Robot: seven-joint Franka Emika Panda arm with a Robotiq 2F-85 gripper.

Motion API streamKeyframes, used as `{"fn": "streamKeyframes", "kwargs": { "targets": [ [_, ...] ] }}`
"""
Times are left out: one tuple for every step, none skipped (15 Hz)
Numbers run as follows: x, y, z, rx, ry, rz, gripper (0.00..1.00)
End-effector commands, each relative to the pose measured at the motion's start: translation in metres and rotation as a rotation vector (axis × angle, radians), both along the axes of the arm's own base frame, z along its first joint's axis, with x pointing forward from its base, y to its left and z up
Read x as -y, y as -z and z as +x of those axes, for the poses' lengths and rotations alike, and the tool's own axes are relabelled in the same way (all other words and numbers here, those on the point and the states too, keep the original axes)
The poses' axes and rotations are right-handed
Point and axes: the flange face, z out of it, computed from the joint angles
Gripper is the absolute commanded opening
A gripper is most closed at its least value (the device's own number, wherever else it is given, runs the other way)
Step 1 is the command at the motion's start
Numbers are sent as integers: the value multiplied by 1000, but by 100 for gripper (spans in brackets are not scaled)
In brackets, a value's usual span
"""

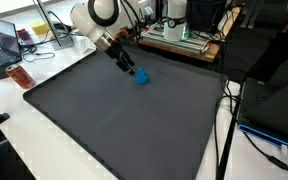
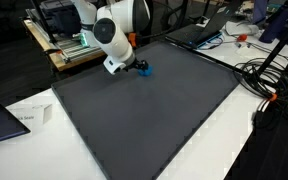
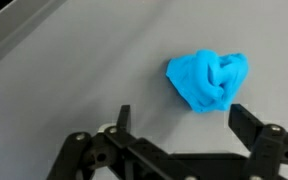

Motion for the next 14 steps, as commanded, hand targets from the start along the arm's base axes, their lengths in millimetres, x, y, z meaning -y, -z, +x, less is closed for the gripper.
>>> {"fn": "streamKeyframes", "kwargs": {
  "targets": [
    [-8, -6, 5, 5, 46, 2, 100],
    [-11, -6, 6, 10, 52, -6, 100],
    [-14, -6, 7, 12, 51, -21, 100],
    [-20, -7, 9, 19, 48, -34, 100],
    [-27, -9, 11, 24, 45, -61, 100],
    [-33, -11, 13, 32, 41, -75, 100],
    [-44, -15, 17, 44, 31, -95, 100],
    [-54, -19, 20, 63, 16, -111, 100],
    [-67, -25, 22, 86, -4, -141, 100],
    [-79, -31, 25, 107, -22, -182, 100],
    [-92, -36, 27, 126, -47, -235, 100],
    [-106, -43, 28, 143, -70, -287, 100],
    [-117, -48, 28, 153, -96, -336, 100],
    [-129, -54, 28, 160, -127, -386, 100]
  ]
}}
